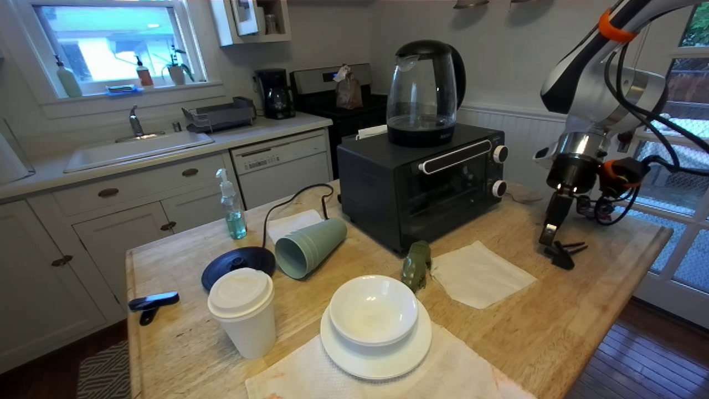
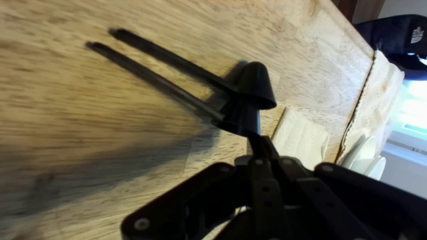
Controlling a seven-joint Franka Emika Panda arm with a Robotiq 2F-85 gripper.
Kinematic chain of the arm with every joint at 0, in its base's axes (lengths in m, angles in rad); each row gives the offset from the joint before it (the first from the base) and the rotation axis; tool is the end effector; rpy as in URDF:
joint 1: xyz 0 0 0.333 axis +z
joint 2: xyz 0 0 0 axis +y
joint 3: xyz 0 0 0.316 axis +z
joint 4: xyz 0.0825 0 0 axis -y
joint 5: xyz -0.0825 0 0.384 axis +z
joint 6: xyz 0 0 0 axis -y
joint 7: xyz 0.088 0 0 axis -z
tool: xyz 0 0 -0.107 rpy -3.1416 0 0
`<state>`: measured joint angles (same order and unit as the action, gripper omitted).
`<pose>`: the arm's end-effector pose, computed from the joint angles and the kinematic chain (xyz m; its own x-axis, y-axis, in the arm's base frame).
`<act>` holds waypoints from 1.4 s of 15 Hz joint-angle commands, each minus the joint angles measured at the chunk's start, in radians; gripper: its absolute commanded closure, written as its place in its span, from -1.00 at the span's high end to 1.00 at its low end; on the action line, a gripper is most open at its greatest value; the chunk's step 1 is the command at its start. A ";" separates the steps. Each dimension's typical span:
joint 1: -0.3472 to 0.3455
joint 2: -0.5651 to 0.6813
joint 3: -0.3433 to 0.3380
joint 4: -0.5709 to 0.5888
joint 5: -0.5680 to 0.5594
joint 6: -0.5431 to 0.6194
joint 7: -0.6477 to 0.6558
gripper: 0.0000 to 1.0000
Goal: Remove the small black measuring cup from the big black measuring cup
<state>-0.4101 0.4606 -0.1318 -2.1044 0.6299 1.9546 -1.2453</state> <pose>0.4596 -0.2339 0.1710 0.9665 0.2469 0.0701 0.2316 -0.7215 -0.6525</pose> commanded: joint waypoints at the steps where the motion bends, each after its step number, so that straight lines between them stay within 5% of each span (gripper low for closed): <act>1: -0.016 0.018 0.004 0.040 0.042 -0.015 -0.010 -1.00; 14: -0.006 0.064 0.000 0.083 0.149 0.014 0.007 -0.98; 15: -0.008 0.059 -0.001 0.080 0.149 0.013 0.006 -0.47; 17: -0.012 0.046 -0.004 0.072 0.149 0.003 0.005 -0.38; 21: -0.020 0.001 -0.013 0.040 0.160 0.001 -0.007 0.19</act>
<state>-0.4170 0.5041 -0.1393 -2.0399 0.7559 1.9670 -1.2436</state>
